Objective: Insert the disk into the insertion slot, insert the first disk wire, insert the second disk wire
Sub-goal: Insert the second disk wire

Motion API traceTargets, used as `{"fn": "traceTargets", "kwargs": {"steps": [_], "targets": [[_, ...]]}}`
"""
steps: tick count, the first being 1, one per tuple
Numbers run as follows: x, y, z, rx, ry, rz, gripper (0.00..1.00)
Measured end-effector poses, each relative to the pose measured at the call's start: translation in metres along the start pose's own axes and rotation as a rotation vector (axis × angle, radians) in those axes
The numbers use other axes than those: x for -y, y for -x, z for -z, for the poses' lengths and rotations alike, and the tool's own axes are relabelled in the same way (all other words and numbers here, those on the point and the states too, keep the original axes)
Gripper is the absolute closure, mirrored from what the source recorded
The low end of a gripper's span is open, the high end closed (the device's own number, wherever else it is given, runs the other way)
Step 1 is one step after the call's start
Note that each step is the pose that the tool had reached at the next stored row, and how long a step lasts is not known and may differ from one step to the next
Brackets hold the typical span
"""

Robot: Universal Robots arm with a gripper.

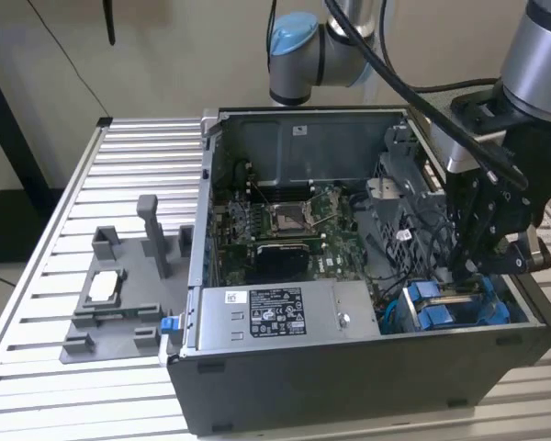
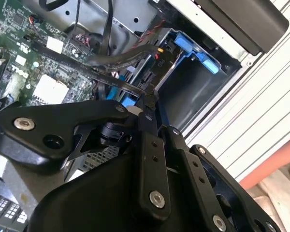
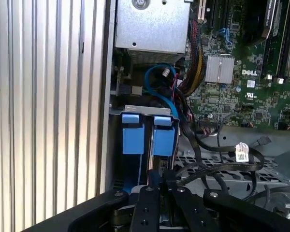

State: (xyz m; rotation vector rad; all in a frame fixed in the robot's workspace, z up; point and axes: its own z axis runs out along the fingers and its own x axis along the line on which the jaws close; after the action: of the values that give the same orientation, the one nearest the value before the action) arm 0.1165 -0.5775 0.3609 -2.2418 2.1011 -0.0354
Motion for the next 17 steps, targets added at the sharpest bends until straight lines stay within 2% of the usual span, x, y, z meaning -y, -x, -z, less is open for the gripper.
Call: {"fn": "traceTargets", "kwargs": {"steps": [5,10,12,15,17], "targets": [[-0.0003,0.0001,-0.0069,0.0002,-0.0004,-0.008,0.84],[-0.0007,0.0007,-0.0126,0.0052,-0.0039,-0.011,0.84],[-0.0007,0.0006,-0.0143,0.0089,-0.0049,-0.021,0.84],[-0.0007,0.0005,-0.0160,0.0210,-0.0067,-0.048,0.84],[-0.0006,0.0009,-0.0161,0.0225,-0.0073,-0.061,0.84]]}}
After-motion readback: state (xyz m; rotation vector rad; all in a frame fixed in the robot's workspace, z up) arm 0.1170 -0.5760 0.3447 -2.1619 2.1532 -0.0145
